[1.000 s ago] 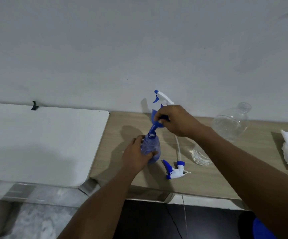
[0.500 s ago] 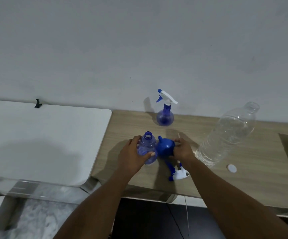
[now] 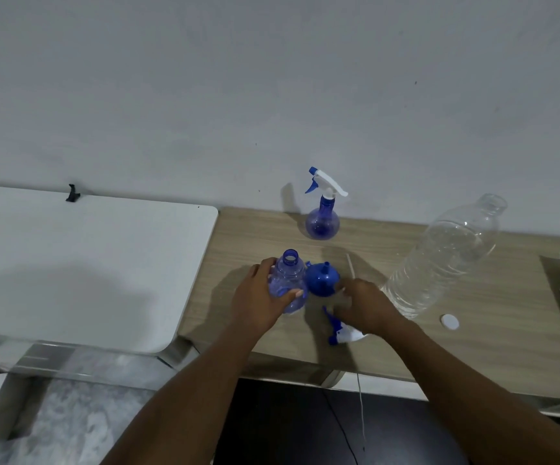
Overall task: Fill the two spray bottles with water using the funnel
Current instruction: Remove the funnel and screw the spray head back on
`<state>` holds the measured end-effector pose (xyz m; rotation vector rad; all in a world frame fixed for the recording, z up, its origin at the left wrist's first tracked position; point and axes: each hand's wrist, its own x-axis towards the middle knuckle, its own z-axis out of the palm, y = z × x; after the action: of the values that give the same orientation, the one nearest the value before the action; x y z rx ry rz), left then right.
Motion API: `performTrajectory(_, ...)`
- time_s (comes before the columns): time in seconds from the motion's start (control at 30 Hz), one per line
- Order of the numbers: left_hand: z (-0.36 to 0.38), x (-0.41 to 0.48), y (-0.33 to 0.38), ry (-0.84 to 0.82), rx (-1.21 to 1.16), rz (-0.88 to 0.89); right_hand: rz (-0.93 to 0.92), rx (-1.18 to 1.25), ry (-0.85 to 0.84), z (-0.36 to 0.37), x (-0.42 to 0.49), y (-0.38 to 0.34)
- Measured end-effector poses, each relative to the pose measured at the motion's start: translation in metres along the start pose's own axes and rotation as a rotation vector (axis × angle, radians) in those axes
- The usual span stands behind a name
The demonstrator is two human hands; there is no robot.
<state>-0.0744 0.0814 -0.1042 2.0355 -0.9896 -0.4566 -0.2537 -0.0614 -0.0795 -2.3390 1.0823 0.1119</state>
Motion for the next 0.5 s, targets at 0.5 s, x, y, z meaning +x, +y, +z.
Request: performTrajectory(0.5, 0.002, -0.001, 0.001, -0.026, 0.013, 0.023, -0.391, -0.064, 0.472, -0.017, -0.026, 0.002)
